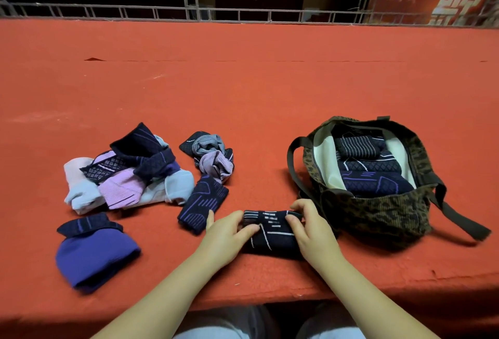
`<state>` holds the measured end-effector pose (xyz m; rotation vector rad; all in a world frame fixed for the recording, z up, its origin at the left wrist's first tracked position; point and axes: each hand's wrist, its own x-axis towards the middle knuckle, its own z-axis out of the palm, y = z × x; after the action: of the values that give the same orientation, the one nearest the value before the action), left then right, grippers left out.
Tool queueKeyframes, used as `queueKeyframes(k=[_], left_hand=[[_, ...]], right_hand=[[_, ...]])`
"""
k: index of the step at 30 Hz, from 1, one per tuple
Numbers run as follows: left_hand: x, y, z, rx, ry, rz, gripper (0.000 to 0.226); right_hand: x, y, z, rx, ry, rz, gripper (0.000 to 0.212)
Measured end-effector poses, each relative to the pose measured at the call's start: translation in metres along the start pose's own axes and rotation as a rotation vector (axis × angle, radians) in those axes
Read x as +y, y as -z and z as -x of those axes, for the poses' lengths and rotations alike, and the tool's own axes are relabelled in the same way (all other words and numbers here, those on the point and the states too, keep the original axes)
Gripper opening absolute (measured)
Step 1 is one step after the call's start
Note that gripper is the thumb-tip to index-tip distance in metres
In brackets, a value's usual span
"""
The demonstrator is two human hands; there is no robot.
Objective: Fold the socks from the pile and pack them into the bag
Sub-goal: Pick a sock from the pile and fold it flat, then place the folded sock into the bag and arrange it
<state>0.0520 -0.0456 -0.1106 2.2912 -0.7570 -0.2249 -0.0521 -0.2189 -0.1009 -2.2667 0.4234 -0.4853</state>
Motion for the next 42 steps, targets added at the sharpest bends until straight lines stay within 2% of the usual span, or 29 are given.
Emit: queueKeyframes(k=[3,6,10,12,14,17,18,21,22,24,26,29,32,34,37,39,42], left_hand=[[0.005,-0.009,-0.006,0.031,0.072,-0.144,0.029],[0.005,-0.015,-0.008,0.040,0.117,-0.279,0.037],[0.001,-0.013,-0.016,-0.105,0.210,-0.287,0.052],[0.003,-0.012,-0.016,-0.187,0.207,-0.309,0.056],[0.005,-0.015,-0.013,-0.184,0.205,-0.156,0.057],[0.019,-0.011,-0.011,-0.121,0.153,0.503,0.058],[0.030,-0.007,-0.016,-0.130,0.120,0.630,0.052],[0.080,0.008,-0.032,-0.162,0.004,0.735,0.013],[0.099,0.012,-0.039,-0.163,-0.013,0.734,0.006],[0.134,0.012,-0.057,-0.185,-0.027,0.769,0.008],[0.167,0.007,-0.079,-0.217,-0.003,0.831,0.018],[0.195,-0.014,-0.113,-0.292,0.058,0.750,0.035],[0.199,-0.042,-0.132,-0.380,0.153,0.583,0.040],[0.194,-0.055,-0.136,-0.347,0.154,0.438,0.046],[0.190,-0.064,-0.140,-0.256,0.113,0.258,0.041],[0.187,-0.066,-0.142,-0.256,0.067,0.153,0.034],[0.181,-0.066,-0.144,-0.296,0.099,0.256,0.035]], right_hand=[[0.003,-0.007,-0.008,-0.010,-0.138,0.121,0.026],[0.004,-0.006,-0.010,-0.117,-0.209,0.484,0.038],[0.002,0.000,-0.006,-0.252,-0.322,0.656,0.069],[0.000,-0.002,-0.003,-0.298,-0.328,0.667,0.068],[-0.003,-0.002,0.003,-0.263,-0.302,0.485,0.053],[-0.016,0.009,0.013,-0.131,-0.266,-0.056,0.030],[-0.022,0.020,0.013,-0.070,-0.228,-0.143,0.024],[-0.038,0.062,0.001,0.101,-0.107,-0.207,0.021],[-0.041,0.078,-0.006,0.161,-0.088,-0.213,0.024],[-0.041,0.115,-0.025,0.282,-0.089,-0.211,0.030],[-0.035,0.149,-0.046,0.373,-0.125,-0.178,0.034],[-0.011,0.184,-0.076,0.416,-0.289,-0.022,0.046],[0.024,0.193,-0.093,0.286,-0.496,0.161,0.060],[0.044,0.188,-0.095,0.190,-0.579,0.283,0.068],[0.059,0.179,-0.094,0.140,-0.619,0.449,0.067],[0.059,0.177,-0.094,0.149,-0.607,0.522,0.068],[0.052,0.180,-0.091,0.257,-0.510,0.564,0.070]])
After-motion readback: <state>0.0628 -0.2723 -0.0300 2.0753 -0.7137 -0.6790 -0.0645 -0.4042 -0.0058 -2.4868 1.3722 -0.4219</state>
